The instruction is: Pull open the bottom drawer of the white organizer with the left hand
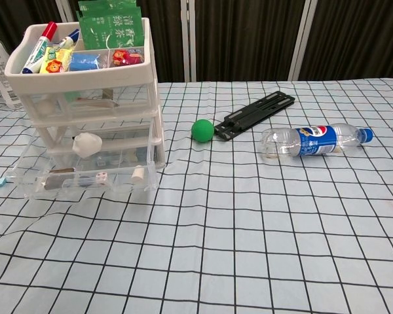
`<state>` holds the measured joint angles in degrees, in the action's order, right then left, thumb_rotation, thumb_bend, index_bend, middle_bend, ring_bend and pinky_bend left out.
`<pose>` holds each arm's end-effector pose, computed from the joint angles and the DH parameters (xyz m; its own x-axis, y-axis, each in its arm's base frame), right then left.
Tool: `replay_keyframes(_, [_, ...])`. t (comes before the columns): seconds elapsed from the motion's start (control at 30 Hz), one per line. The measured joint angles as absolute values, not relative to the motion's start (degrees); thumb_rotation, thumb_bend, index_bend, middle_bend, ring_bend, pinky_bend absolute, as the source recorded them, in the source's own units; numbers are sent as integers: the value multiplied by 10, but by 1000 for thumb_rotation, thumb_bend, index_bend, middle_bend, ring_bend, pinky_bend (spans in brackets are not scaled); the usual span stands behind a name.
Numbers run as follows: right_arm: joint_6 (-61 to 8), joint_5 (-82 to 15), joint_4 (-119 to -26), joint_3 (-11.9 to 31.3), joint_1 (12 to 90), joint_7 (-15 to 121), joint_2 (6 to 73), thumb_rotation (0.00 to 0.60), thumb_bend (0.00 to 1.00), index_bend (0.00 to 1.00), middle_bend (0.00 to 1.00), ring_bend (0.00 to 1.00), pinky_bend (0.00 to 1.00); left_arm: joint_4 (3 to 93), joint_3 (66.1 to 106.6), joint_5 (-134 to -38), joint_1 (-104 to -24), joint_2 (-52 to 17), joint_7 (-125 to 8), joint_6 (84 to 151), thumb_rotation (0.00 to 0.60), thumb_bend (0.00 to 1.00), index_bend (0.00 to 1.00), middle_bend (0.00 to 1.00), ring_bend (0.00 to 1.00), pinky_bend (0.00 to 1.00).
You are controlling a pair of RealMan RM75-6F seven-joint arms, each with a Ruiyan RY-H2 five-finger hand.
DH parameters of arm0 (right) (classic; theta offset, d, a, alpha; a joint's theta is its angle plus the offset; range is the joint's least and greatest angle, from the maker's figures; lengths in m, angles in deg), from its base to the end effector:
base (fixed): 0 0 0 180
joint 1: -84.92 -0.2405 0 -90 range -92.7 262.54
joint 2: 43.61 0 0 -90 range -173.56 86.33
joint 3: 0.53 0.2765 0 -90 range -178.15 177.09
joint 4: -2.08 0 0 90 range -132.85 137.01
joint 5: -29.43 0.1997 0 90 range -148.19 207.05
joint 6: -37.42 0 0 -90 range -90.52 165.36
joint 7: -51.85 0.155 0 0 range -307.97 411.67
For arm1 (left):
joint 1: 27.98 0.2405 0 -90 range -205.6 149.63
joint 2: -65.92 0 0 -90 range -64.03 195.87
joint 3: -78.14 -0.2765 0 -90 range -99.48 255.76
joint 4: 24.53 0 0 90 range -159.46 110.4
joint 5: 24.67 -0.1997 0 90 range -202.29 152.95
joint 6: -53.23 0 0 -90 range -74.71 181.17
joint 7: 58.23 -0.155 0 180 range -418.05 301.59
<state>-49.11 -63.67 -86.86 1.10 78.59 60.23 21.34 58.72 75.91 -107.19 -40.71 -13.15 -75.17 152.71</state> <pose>-0.3134 -0.1961 0.1702 0.3100 -0.0053 0.9507 -0.9398 -0.1528 0.3055 -0.3041 0.2172 0.1274 0.5495 -0.2094 0.8089 0.8238 -0.0256 -0.5663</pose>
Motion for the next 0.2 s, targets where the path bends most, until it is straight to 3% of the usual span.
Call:
replay_keyframes(0.07, [-494,-639,-864,12,786,596,218,600,17,70,0,0,0,594,749,-1084,-385,-135,-745,1544,600,131,0,0,0,34])
replay_keyframes(0.2, [-505,-643,-855,15,786,586,224,600,17,60,0,0,0,606,737,-1104,-359,-135,-737,1574,600,118,0,0,0,8])
